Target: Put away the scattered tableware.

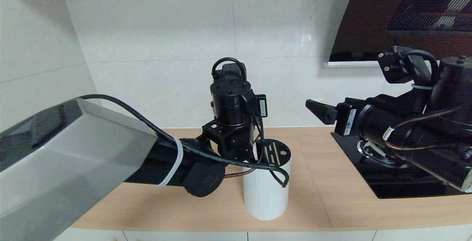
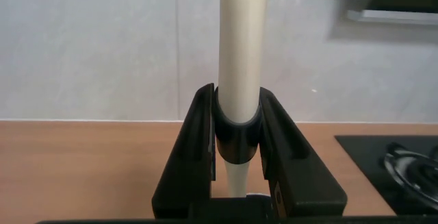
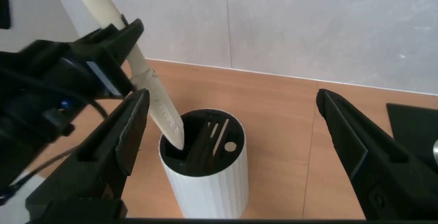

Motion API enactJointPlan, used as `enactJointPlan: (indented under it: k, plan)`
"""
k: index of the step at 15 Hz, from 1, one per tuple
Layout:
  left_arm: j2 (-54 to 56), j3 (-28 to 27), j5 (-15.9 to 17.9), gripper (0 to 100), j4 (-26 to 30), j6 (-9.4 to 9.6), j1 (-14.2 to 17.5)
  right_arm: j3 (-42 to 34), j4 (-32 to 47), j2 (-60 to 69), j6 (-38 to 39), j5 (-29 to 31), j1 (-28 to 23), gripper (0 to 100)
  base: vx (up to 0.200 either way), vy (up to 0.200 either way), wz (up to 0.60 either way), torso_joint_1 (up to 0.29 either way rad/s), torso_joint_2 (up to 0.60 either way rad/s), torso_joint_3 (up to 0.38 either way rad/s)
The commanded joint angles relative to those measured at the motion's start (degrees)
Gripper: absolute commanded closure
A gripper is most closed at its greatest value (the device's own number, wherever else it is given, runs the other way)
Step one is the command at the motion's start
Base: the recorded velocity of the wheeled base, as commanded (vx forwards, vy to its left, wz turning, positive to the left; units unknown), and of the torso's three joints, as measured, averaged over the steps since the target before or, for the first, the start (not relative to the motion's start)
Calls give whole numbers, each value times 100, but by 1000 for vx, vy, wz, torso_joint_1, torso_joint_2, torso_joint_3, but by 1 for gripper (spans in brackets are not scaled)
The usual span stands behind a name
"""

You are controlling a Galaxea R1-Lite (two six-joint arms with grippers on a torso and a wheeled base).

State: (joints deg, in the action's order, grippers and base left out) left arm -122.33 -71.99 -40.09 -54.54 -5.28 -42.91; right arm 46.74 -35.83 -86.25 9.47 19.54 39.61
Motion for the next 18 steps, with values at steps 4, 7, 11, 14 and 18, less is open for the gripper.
enactJointPlan:
  k: [4, 7, 11, 14, 18]
  plan:
    - [-203, -52, -7, 100, -4, -96, -139, -7, -3, -15, 2, 6, 3, 0, 0, 0, 0, 0, 0, 0]
    - [-247, 44, -7, 100, -4, -96, -200, -7, -3, -15, 2, -3, 3, 0, 0, 0, 0, 0, 0, 0]
    - [-318, 202, -7, 100, -4, -105, -332, -7, -3, -15, 2, -3, 3, 0, 0, 0, 0, 0, 0, 0]
    - [-546, 202, -7, 100, -4, -105, -332, -33, -3, -15, 2, 6, 3, 0, 0, 0, 0, 0, 0, 0]
    - [-775, 167, 2, 100, -4, -193, -332, -33, -3, -15, 2, -3, 3, 0, 0, 0, 0, 0, 0, 0]
